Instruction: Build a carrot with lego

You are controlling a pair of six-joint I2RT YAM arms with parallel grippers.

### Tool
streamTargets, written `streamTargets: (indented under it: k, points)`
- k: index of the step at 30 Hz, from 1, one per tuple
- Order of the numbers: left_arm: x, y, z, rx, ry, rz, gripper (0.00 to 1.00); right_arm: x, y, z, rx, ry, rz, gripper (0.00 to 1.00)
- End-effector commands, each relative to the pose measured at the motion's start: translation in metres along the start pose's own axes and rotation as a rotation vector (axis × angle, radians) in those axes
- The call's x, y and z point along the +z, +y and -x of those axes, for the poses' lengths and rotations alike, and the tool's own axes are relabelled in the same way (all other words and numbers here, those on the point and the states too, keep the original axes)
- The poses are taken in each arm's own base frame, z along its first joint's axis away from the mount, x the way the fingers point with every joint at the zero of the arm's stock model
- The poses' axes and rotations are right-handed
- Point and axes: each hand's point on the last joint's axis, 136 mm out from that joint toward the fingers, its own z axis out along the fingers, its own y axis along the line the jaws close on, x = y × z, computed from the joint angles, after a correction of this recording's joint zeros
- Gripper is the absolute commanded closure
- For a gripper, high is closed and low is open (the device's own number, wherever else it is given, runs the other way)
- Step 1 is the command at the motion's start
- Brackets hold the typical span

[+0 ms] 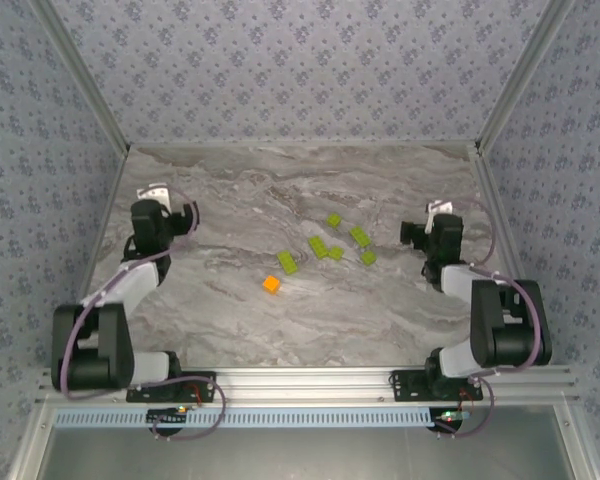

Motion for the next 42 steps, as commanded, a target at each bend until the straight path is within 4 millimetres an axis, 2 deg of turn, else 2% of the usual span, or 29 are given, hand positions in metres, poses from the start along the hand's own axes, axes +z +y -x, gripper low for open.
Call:
streamTargets:
  k: [1,2,3,4,5,8,10,13,16,20,22,26,27,28,32,35,39,42]
  points:
    - [-0.025,0.003,0.005,-0.150,0.021,0.019,0.03,-0.030,-0.040,0.027,0.158,0.091,-0.219,0.00]
    - [-0.029,0.010,0.006,-0.219,0.021,0.062,0.03,-0.038,-0.043,0.030,0.184,0.127,-0.239,0.00]
    - [-0.034,0.025,-0.003,-0.320,0.052,0.156,0.03,-0.045,-0.044,0.034,0.194,0.157,-0.238,0.00]
    - [-0.038,0.040,-0.011,-0.399,0.093,0.252,0.02,-0.051,-0.040,0.034,0.185,0.193,-0.217,0.00]
    - [-0.039,0.046,-0.017,-0.436,0.138,0.281,0.03,-0.055,-0.036,0.036,0.178,0.214,-0.194,0.00]
    - [-0.027,0.037,-0.033,-0.487,0.282,0.205,0.03,-0.070,-0.013,0.032,0.153,0.271,-0.096,0.00]
    - [-0.019,0.027,-0.044,-0.497,0.389,0.160,0.02,-0.079,0.017,0.027,0.116,0.307,0.019,0.00]
    - [-0.018,0.023,-0.056,-0.502,0.481,0.163,0.02,-0.097,0.063,0.018,-0.008,0.365,0.151,0.00]
    - [-0.025,0.020,-0.050,-0.428,0.472,0.143,0.02,-0.117,0.108,0.003,-0.171,0.416,0.254,0.00]
    - [-0.048,0.044,-0.044,-0.367,0.450,0.285,0.03,-0.137,0.162,-0.024,-0.345,0.498,0.371,0.00]
    - [-0.047,0.042,-0.043,-0.378,0.475,0.249,0.03,-0.140,0.184,-0.035,-0.408,0.518,0.400,0.02]
    - [-0.045,0.035,-0.042,-0.466,0.490,0.224,0.03,-0.147,0.226,-0.040,-0.480,0.512,0.443,0.05]
    - [-0.045,0.033,-0.041,-0.478,0.487,0.218,0.03,-0.149,0.234,-0.047,-0.499,0.524,0.451,0.05]
    - [-0.045,0.032,-0.042,-0.490,0.476,0.212,0.03,-0.152,0.249,-0.038,-0.497,0.505,0.468,0.06]
    - [-0.051,0.035,-0.040,-0.500,0.422,0.214,0.06,-0.152,0.285,-0.050,-0.553,0.531,0.474,0.12]
    - [-0.057,0.036,-0.038,-0.485,0.401,0.211,0.07,-0.149,0.307,-0.058,-0.568,0.546,0.482,0.15]
    - [-0.060,0.039,-0.042,-0.476,0.403,0.228,0.08,-0.140,0.328,-0.065,-0.541,0.587,0.509,0.34]
    - [-0.059,0.040,-0.047,-0.480,0.408,0.229,0.08,-0.134,0.340,-0.070,-0.531,0.610,0.526,0.36]
